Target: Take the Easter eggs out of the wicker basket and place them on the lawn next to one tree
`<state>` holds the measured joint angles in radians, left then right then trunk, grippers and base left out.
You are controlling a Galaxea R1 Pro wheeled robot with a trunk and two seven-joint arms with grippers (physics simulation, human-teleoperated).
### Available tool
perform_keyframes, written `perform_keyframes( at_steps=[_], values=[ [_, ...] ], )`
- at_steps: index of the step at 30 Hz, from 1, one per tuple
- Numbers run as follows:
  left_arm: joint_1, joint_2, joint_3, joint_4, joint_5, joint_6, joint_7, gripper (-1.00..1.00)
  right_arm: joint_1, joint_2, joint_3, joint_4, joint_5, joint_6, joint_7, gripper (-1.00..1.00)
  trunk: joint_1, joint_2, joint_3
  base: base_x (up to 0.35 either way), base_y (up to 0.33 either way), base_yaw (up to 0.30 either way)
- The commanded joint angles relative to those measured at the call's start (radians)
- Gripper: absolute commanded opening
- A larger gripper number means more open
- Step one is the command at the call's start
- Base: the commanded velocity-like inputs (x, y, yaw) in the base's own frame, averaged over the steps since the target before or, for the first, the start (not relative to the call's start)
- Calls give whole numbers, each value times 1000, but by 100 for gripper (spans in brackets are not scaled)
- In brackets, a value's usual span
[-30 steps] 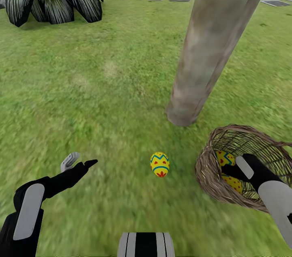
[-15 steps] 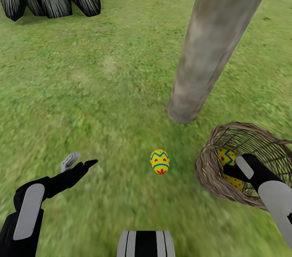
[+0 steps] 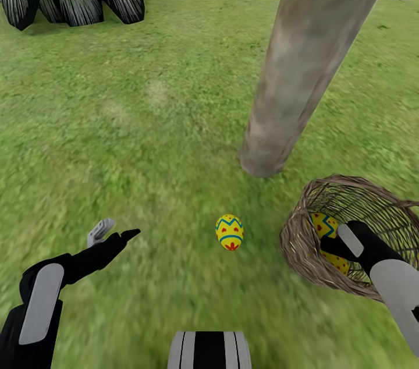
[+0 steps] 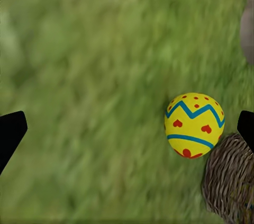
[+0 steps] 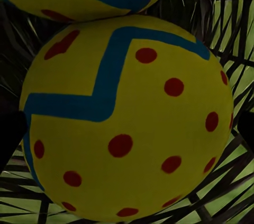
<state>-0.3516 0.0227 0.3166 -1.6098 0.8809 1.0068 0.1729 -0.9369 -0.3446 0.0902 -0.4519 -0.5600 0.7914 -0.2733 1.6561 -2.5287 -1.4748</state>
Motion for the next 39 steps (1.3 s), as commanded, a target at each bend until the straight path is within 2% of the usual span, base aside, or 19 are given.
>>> perform_keyframes(
  at_steps=[1, 25, 29, 39],
  values=[
    [0, 0, 0, -1, 11, 4, 10, 100, 0, -1, 8, -1, -11, 3, -7, 100, 0, 0, -1, 0, 0, 0],
    [0, -1, -1, 1, 11, 4, 10, 100, 1, 1, 13, -2, -9, 4, 31, 100, 0, 0, -1, 0, 0, 0],
    [0, -1, -1, 1, 10, 4, 10, 100, 1, 1, 36, -2, -10, 3, 31, 100, 1, -1, -12, 0, 0, 0],
    [0, -1, -1, 1, 11, 4, 10, 100, 1, 1, 41, -1, -11, 3, 31, 100, 2, -1, -20, 0, 0, 0]
  ],
)
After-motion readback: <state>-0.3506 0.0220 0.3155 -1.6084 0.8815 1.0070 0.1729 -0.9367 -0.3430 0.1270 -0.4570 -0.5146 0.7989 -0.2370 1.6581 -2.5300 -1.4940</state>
